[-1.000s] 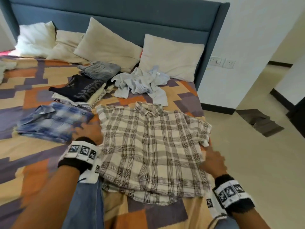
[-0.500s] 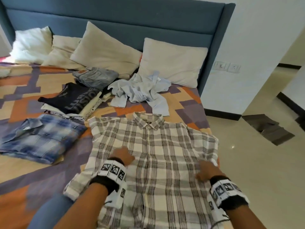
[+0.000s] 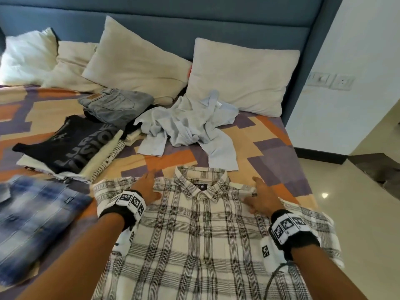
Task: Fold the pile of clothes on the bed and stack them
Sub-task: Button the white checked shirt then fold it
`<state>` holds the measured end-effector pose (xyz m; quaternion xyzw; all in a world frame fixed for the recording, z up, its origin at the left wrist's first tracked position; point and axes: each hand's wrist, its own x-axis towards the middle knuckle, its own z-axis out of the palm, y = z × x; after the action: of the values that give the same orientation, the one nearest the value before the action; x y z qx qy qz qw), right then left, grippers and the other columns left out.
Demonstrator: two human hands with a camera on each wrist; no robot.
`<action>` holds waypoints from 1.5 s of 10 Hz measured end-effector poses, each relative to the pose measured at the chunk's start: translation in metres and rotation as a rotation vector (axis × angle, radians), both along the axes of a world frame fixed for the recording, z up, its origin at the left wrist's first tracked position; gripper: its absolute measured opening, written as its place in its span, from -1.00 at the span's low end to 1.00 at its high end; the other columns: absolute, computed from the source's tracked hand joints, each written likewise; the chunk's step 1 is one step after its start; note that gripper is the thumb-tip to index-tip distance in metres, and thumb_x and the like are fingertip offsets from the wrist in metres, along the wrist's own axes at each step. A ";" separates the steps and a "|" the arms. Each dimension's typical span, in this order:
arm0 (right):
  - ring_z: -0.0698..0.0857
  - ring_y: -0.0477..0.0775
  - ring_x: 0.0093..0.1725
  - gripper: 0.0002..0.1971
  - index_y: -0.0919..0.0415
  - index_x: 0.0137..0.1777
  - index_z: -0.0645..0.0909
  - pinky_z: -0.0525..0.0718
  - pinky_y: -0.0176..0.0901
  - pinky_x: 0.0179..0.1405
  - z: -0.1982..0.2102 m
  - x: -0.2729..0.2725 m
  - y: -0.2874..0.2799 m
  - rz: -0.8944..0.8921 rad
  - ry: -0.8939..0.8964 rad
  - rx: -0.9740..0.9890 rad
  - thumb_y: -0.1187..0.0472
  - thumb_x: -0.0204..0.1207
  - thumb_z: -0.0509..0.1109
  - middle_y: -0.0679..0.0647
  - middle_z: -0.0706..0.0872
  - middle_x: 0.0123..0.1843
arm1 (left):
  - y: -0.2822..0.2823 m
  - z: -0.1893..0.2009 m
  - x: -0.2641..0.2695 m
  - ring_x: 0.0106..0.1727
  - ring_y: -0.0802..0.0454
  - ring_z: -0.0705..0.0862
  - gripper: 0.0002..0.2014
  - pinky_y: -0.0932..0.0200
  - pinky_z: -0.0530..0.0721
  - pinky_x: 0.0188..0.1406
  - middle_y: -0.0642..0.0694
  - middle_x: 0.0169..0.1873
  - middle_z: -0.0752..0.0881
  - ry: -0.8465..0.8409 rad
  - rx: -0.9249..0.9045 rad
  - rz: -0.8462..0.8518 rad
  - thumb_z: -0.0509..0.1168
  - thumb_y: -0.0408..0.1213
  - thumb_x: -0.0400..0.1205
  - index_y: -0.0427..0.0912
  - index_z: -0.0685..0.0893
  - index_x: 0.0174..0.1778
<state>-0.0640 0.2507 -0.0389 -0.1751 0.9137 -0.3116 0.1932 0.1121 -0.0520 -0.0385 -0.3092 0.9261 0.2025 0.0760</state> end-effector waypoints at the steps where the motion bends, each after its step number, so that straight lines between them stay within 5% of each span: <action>1: 0.69 0.25 0.12 -0.37 0.30 0.38 0.48 0.70 0.03 0.07 0.002 -0.012 -0.003 0.089 0.034 0.267 0.08 0.40 0.65 0.21 0.64 0.29 | -0.010 -0.004 -0.006 0.33 -0.31 0.60 -0.18 -0.05 0.65 0.17 -0.32 0.46 0.49 0.034 0.084 0.075 0.53 -0.27 0.50 -0.18 0.25 0.63; 2: 0.60 0.17 -0.02 -0.51 0.30 0.22 0.47 0.60 -0.08 -0.08 0.024 -0.016 -0.004 0.084 -0.135 0.328 0.15 0.43 0.63 0.16 0.64 0.10 | -0.018 0.008 -0.003 0.09 -0.21 0.70 -0.57 0.04 0.67 -0.02 -0.20 0.12 0.74 -0.003 0.059 0.070 0.59 -0.10 0.42 -0.18 0.71 0.15; 3: 0.47 0.06 -0.44 -0.68 0.30 -0.08 0.56 0.46 -0.20 -0.45 0.057 -0.012 -0.002 0.126 -0.137 0.388 0.09 0.49 0.58 0.12 0.54 -0.32 | -0.018 0.034 0.004 -0.03 -0.10 0.69 -0.66 0.11 0.63 -0.10 -0.09 -0.13 0.76 -0.050 0.099 0.032 0.58 0.04 0.38 -0.14 0.81 -0.11; 4: 0.55 -0.02 -0.45 -0.64 0.41 0.26 0.60 0.54 -0.34 -0.67 0.093 -0.005 0.000 0.093 -0.111 0.322 0.14 0.61 0.45 0.06 0.55 -0.33 | -0.007 0.079 0.005 0.01 -0.11 0.70 -0.64 0.11 0.64 -0.04 -0.10 -0.07 0.74 -0.064 0.005 -0.001 0.51 0.01 0.47 -0.20 0.78 0.00; 5: 0.70 0.11 -0.17 -0.63 0.36 0.42 0.54 0.81 -0.16 -0.35 0.158 0.009 0.002 -0.039 -0.181 -0.033 0.23 0.66 0.37 0.09 0.62 -0.12 | 0.006 0.155 0.001 0.01 -0.17 0.72 -0.78 0.18 0.55 -0.15 -0.17 -0.15 0.75 0.145 -0.122 -0.064 0.40 -0.07 0.58 -0.18 0.75 -0.13; 6: 0.76 0.20 -0.02 -0.74 0.15 0.13 0.74 0.81 0.09 -0.07 0.246 0.006 0.007 -0.053 0.261 -0.303 0.00 0.60 0.45 0.01 0.72 -0.17 | 0.020 0.248 -0.003 -0.03 -0.19 0.74 -0.88 0.16 0.50 -0.18 -0.22 -0.17 0.79 0.878 -0.076 0.059 0.41 -0.21 0.58 -0.18 0.78 -0.13; 7: 0.76 0.31 0.07 -0.79 -0.09 -0.07 0.74 0.75 0.28 0.03 0.335 0.012 0.017 -0.172 0.682 -0.757 0.25 0.53 0.36 0.17 0.78 0.07 | 0.047 0.341 0.008 -0.04 -0.20 0.68 -0.79 0.25 0.51 -0.09 -0.33 -0.03 0.72 1.476 -0.083 0.100 0.41 -0.46 0.52 -0.31 0.76 0.07; 8: 0.59 0.26 0.41 -0.55 -0.17 0.17 0.67 0.71 0.18 0.16 0.376 0.052 0.042 -0.069 0.899 -0.867 0.45 0.53 0.36 0.08 0.44 0.58 | 0.061 0.392 0.038 0.21 -0.22 0.57 -0.70 0.47 0.41 0.15 -0.39 0.20 0.55 1.635 -0.257 -0.028 0.35 -0.62 0.44 -0.39 0.70 0.09; 9: 0.62 0.31 0.38 -0.62 0.35 0.30 0.67 0.63 0.05 0.17 0.353 0.087 0.078 0.095 1.032 -0.508 0.55 0.51 0.35 0.27 0.57 0.49 | 0.064 0.370 0.082 0.17 -0.30 0.65 -0.66 0.23 0.52 0.19 -0.40 0.13 0.69 1.439 -0.385 -0.162 0.21 -0.31 0.51 -0.40 0.71 0.12; 10: 0.77 0.32 0.02 -0.81 0.25 0.17 0.68 0.65 -0.01 -0.08 0.310 0.129 0.110 0.321 0.392 0.167 0.34 0.67 0.26 0.10 0.80 -0.12 | 0.084 0.313 0.135 0.20 -0.27 0.68 -0.56 -0.01 0.58 0.11 -0.32 0.20 0.69 0.217 -0.383 -0.184 0.09 -0.03 0.67 -0.25 0.65 0.25; 11: 0.71 0.14 -0.47 -0.83 0.02 -0.12 0.58 0.74 0.08 -0.28 0.293 0.156 0.126 0.396 -0.167 0.249 0.25 0.69 0.30 -0.06 0.72 -0.48 | 0.093 0.289 0.166 -0.42 -0.06 0.56 -0.69 0.16 0.58 -0.32 -0.31 -0.32 0.59 -0.140 0.121 -0.351 0.21 -0.18 0.72 -0.20 0.66 -0.30; 12: 0.65 0.04 -0.56 -0.85 0.04 -0.19 0.65 0.69 -0.07 -0.46 0.306 0.157 0.138 0.354 0.018 0.158 0.19 0.64 0.39 -0.06 0.65 -0.52 | 0.083 0.298 0.169 -0.51 0.00 0.45 -0.68 0.21 0.42 -0.41 -0.20 -0.53 0.48 0.365 0.219 -0.247 0.40 -0.12 0.59 -0.16 0.63 -0.46; 13: 0.56 -0.05 -0.55 -0.69 0.17 -0.34 0.59 0.51 -0.23 -0.52 0.331 0.150 0.144 0.268 0.340 -0.039 0.05 0.56 0.49 -0.03 0.56 -0.53 | 0.086 0.330 0.169 -0.52 -0.06 0.55 -0.79 0.15 0.47 -0.44 -0.09 -0.59 0.61 0.844 0.142 -0.021 0.48 -0.19 0.53 -0.19 0.68 -0.37; 14: 0.53 -0.02 -0.40 -0.58 0.18 -0.39 0.57 0.35 -0.18 -0.43 0.350 0.144 0.142 0.146 0.617 -0.061 -0.12 0.43 0.57 0.00 0.55 -0.45 | 0.093 0.348 0.167 -0.29 -0.18 0.68 -0.90 0.05 0.49 -0.26 -0.16 -0.45 0.74 1.119 -0.173 0.103 0.46 -0.19 0.48 -0.12 0.76 -0.30; 15: 0.48 0.02 -0.12 -0.52 0.08 -0.27 0.65 0.42 -0.06 -0.14 0.356 0.152 0.138 0.051 0.770 0.194 -0.36 0.33 0.52 -0.03 0.57 -0.29 | 0.086 0.345 0.155 -0.05 -0.38 0.69 -0.92 -0.08 0.57 -0.06 -0.38 -0.18 0.77 1.164 -0.310 0.236 0.32 -0.43 0.54 -0.24 0.73 -0.22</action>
<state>0.0876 0.3883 0.3175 -0.2825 0.9399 -0.1306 -0.1404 0.2676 0.0337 0.3067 -0.2559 0.7937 0.2082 -0.5110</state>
